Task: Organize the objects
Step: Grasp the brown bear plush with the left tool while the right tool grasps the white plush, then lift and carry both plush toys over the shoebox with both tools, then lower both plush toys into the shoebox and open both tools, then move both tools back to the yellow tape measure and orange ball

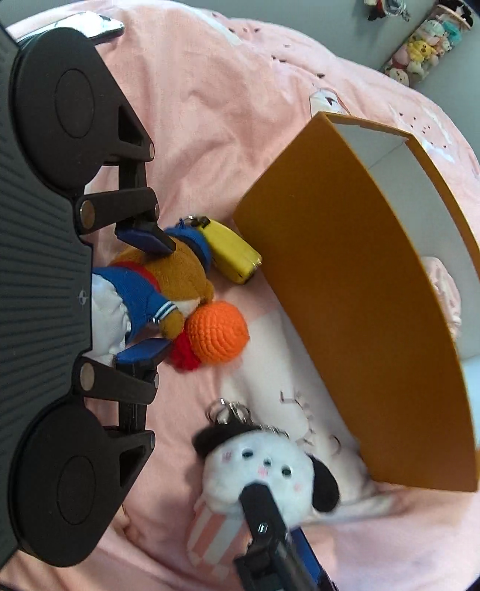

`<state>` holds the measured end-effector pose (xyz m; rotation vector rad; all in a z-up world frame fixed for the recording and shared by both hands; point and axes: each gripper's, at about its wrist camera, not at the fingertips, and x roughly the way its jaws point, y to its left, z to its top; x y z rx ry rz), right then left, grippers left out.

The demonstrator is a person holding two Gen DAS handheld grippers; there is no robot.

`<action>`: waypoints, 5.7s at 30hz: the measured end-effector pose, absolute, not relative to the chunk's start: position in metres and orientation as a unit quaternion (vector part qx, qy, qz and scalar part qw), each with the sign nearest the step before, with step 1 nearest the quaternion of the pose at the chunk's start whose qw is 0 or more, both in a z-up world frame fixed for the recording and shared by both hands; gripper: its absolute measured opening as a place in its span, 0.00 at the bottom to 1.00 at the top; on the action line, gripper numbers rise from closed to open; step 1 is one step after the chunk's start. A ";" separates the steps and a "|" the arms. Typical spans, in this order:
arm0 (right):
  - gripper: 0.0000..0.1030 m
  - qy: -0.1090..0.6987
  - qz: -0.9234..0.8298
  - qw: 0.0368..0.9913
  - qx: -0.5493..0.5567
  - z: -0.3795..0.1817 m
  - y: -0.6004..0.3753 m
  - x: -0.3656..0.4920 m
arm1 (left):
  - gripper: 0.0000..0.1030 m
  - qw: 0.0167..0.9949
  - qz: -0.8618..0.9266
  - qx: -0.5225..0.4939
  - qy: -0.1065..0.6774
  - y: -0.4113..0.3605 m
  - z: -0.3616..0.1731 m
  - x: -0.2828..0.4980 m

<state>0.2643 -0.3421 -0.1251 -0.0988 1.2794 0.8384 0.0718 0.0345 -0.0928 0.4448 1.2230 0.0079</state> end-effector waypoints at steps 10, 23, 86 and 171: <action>0.57 0.556 0.412 0.718 -0.076 -0.118 -0.340 0.246 | 0.48 0.819 0.018 0.137 0.556 0.066 -0.085 0.064; 0.55 0.539 0.425 0.727 0.002 -0.076 -0.356 0.256 | 0.44 0.883 -0.016 -0.009 0.469 0.087 -0.011 0.045; 0.57 0.536 0.406 0.737 0.060 -0.079 -0.164 0.422 | 0.54 0.867 -0.070 0.082 0.487 0.135 -0.026 0.264; 0.48 0.425 0.490 0.735 -0.198 -0.126 -0.254 0.189 | 0.42 0.864 -0.011 -0.075 0.498 0.122 -0.084 0.050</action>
